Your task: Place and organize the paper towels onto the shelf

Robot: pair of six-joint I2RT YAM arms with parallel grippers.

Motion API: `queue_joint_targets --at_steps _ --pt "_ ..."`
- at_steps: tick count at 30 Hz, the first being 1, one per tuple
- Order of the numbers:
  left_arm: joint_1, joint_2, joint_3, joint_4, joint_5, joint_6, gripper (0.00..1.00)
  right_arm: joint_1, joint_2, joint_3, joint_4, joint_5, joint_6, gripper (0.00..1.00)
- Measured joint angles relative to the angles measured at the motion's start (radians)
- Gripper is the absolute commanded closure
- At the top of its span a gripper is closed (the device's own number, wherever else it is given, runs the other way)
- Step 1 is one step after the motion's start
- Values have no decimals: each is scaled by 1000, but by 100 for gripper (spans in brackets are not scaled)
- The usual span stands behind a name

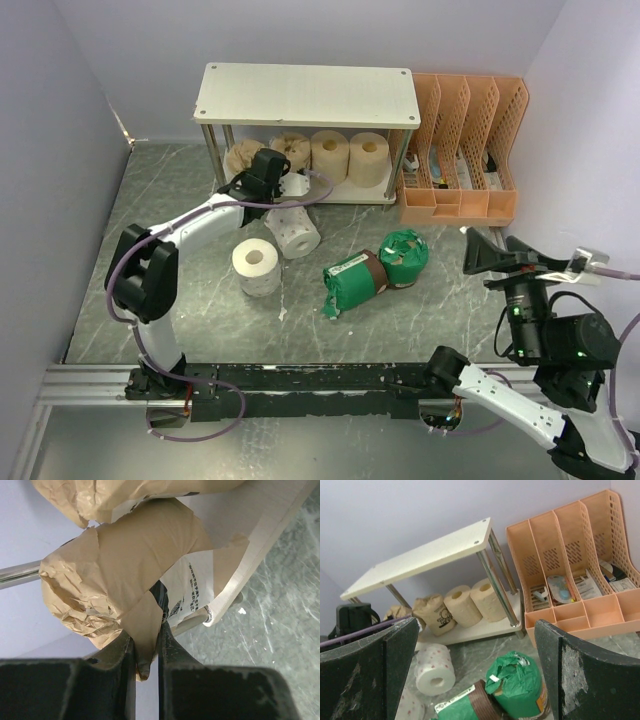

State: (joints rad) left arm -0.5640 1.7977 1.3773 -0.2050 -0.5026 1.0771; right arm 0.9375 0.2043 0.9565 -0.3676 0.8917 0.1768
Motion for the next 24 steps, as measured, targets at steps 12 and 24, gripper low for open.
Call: queue_joint_targets --at_steps 12,24 --pt "-10 92 47 50 -71 19 93 0 26 -78 6 -51 -18 0" --pt "-80 83 52 88 -179 -4 93 1 190 -163 -3 -142 -47 0"
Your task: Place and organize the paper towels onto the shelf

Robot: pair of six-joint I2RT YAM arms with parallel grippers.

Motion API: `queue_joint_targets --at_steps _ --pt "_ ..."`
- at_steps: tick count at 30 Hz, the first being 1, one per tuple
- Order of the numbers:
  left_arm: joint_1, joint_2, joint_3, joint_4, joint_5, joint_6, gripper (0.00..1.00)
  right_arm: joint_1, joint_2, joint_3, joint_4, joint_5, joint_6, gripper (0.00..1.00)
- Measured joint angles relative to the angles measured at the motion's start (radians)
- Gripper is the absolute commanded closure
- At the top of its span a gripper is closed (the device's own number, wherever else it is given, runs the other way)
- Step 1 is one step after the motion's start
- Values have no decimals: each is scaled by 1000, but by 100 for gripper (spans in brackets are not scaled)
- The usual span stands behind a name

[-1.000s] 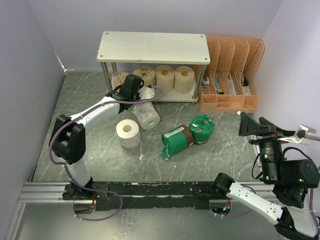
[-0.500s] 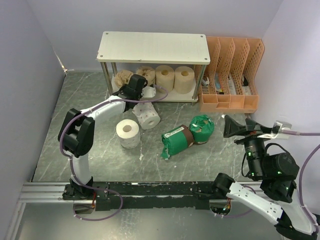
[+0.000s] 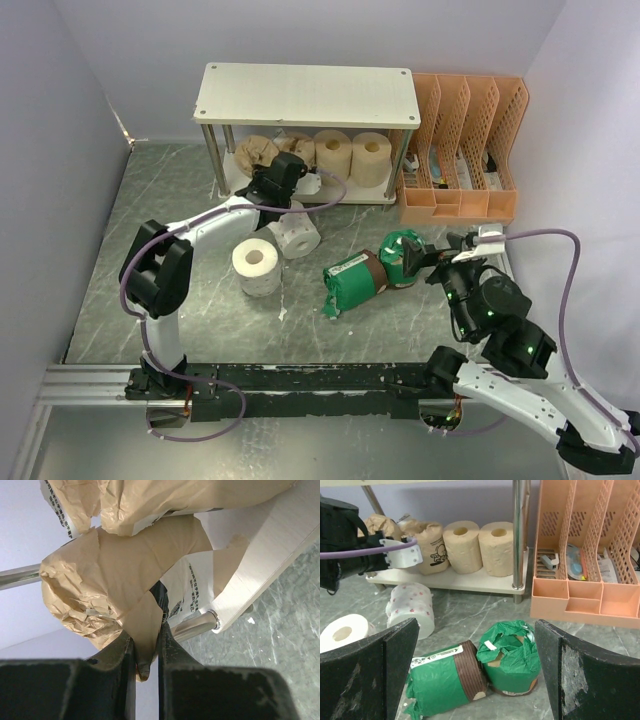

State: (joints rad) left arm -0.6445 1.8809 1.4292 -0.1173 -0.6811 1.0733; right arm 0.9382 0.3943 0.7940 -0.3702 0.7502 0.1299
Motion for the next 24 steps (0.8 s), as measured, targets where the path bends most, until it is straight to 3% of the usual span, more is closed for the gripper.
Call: queue_joint_targets --at_steps 8,18,24 --pt "6 2 -24 28 -6 18 93 0 -72 3 -8 -29 13 0" --pt "18 42 260 -336 127 -228 93 0 -92 14 -69 -20 47 0" --pt "17 48 234 -400 152 -293 93 0 -89 12 -76 -10 50 0"
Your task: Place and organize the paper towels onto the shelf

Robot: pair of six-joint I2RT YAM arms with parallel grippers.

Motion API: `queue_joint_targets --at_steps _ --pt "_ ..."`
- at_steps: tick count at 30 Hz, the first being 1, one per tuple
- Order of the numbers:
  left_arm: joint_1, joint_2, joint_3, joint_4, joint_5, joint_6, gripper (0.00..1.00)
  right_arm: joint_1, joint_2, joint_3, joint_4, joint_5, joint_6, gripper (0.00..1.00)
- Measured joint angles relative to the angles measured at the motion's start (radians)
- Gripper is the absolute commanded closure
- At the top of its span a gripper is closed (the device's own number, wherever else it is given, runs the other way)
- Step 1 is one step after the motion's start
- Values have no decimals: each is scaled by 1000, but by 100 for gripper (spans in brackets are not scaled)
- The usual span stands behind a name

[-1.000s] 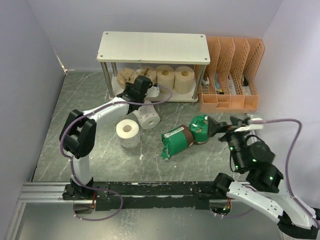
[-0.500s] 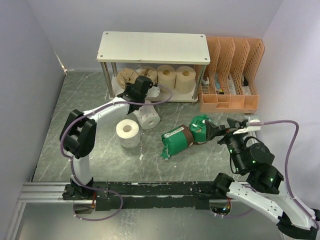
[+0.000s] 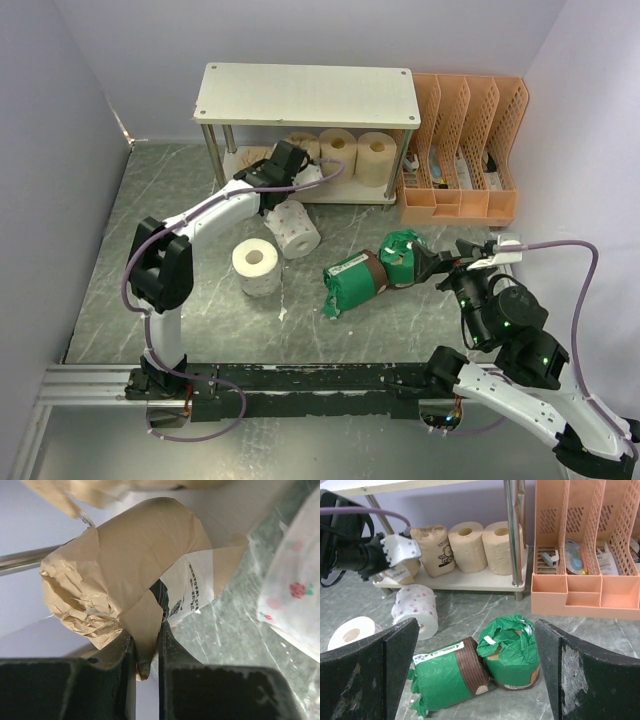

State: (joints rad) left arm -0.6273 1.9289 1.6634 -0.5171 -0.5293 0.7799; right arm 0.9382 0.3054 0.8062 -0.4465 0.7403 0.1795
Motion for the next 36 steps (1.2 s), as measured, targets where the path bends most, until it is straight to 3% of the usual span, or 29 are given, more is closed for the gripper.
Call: queue_joint_targets --at_steps 13,20,34,35,36 --pt "9 -17 -103 60 -26 -4 93 0 -107 -90 27 61 -19 0" --pt "10 -82 -206 113 -32 23 93 0 -40 -90 36 78 -23 0" --pt "10 -183 -166 13 47 -90 93 0 -53 -90 31 83 -22 0" --pt "10 -199 -166 9 58 -98 20 0 -55 -90 31 82 -22 0" --pt "10 -214 -166 0 76 -108 3 0 -58 -90 31 82 -22 0"
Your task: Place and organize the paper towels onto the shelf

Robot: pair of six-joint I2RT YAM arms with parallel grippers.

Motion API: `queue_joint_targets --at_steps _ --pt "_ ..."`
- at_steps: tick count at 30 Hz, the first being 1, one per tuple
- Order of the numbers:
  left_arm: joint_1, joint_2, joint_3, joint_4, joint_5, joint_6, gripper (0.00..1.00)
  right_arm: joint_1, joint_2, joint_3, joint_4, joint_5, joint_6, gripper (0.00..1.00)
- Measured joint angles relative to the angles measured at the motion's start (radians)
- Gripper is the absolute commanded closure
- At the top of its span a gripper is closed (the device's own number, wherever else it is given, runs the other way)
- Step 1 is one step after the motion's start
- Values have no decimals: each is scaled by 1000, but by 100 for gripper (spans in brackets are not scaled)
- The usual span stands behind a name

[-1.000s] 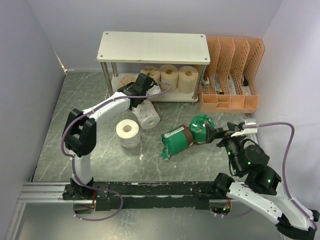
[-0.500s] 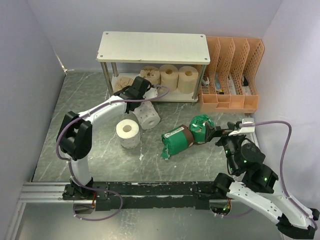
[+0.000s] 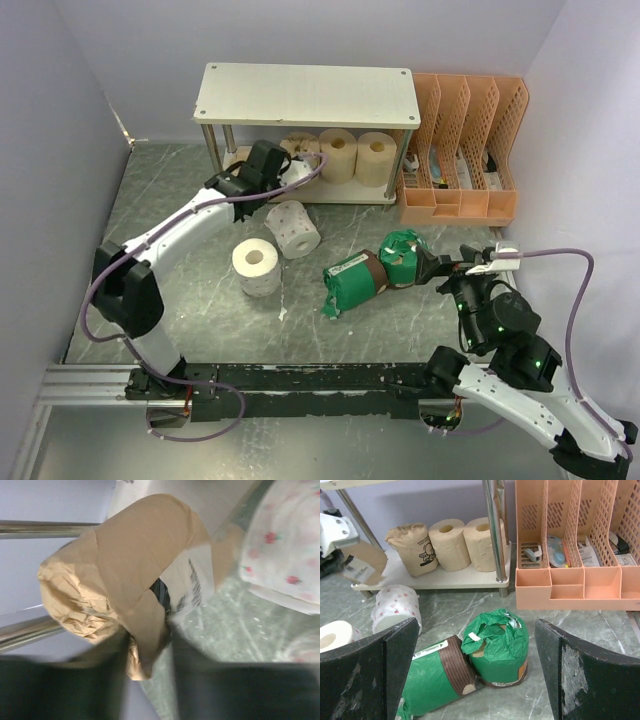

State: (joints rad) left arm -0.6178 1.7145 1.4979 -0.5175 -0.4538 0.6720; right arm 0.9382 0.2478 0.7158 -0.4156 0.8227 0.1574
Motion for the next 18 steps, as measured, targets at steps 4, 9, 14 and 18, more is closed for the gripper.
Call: queue_joint_targets --at_steps 4,9,14,18 --pt "10 -55 61 -131 179 -68 7 0 -18 0 0 -1 0 0" --pt "31 -232 83 -248 471 -131 7 0 -20 0 1 -4 0 0" --pt "34 -414 1 -291 664 -159 7 0 0 0 3 -3 0 0" --pt "41 -478 -99 -328 714 -168 7 0 -5 -13 10 2 -3 0"
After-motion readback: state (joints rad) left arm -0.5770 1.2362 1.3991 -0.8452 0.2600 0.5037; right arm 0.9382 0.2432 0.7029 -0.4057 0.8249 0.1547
